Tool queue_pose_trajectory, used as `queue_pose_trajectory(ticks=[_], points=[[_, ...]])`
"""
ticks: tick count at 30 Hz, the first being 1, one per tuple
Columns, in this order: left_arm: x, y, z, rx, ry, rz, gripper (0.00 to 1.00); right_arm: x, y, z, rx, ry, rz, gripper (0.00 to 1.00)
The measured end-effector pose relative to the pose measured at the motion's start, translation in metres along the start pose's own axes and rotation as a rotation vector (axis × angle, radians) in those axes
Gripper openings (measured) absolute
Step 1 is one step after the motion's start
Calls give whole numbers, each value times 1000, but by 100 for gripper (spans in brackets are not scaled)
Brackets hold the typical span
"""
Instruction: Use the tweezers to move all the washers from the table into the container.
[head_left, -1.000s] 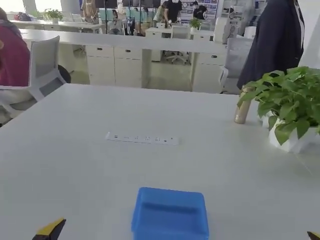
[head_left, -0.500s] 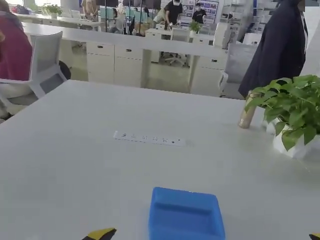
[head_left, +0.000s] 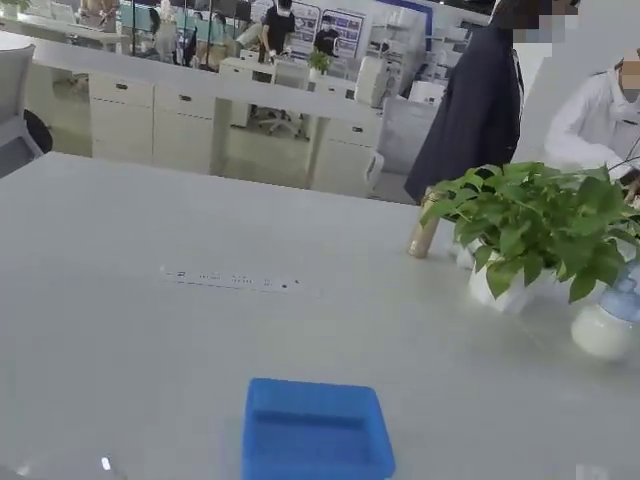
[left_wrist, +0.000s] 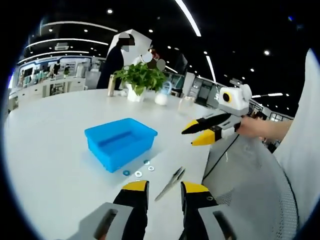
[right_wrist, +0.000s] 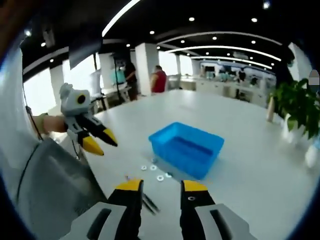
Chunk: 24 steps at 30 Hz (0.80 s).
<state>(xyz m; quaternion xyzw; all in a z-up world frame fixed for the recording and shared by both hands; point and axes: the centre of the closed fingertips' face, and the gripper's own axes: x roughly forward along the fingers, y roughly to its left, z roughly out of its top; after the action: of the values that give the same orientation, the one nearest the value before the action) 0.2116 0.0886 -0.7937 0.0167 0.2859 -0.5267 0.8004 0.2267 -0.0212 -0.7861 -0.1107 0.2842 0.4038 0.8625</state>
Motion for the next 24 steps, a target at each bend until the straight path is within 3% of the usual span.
queue_pose_trajectory(ticks=[2, 7, 14, 23, 24], points=[[12, 0, -13, 39, 74, -24, 21, 5, 7, -14, -45, 69, 9, 25], [28, 2, -34, 123, 204, -52, 17, 16, 12, -22, -41, 88, 55, 23], [42, 7, -37, 190, 251, -69, 12, 22, 10, -50, -70, 198, 73, 24], [48, 16, -46, 345, 345, -68, 0, 28, 18, -51, -90, 200, 118, 25], [48, 17, -46, 341, 346, -63, 0, 28, 18, -51, -91, 197, 118, 25]])
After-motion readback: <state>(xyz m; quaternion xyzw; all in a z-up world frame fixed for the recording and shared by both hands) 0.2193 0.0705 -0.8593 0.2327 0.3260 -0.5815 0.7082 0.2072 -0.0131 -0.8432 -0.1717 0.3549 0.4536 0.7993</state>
